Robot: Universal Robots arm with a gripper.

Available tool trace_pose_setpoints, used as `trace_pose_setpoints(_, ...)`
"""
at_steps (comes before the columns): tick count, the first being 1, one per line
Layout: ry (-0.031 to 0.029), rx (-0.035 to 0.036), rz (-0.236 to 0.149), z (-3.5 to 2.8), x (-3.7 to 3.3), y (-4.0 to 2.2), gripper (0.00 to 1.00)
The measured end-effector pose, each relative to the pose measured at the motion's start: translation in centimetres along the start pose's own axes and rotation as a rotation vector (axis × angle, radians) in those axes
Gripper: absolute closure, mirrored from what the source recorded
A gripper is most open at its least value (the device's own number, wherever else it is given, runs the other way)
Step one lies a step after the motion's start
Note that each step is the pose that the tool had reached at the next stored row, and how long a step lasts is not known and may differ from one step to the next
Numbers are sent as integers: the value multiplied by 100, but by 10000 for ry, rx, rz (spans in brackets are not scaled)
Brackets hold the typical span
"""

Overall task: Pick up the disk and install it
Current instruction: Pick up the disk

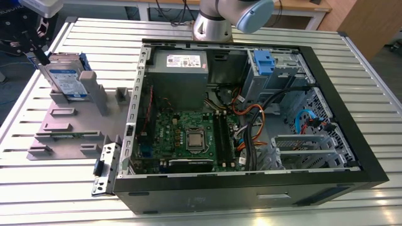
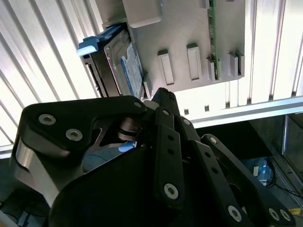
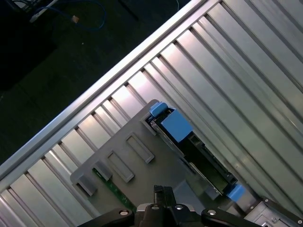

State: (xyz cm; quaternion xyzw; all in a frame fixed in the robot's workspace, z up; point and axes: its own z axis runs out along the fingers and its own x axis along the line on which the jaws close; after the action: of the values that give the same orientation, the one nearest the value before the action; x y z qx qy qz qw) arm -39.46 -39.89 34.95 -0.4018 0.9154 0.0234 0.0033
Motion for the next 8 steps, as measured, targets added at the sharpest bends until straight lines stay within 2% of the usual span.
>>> trace_pose_setpoints(8, 12, -7, -293, 1, 0, 0, 90)
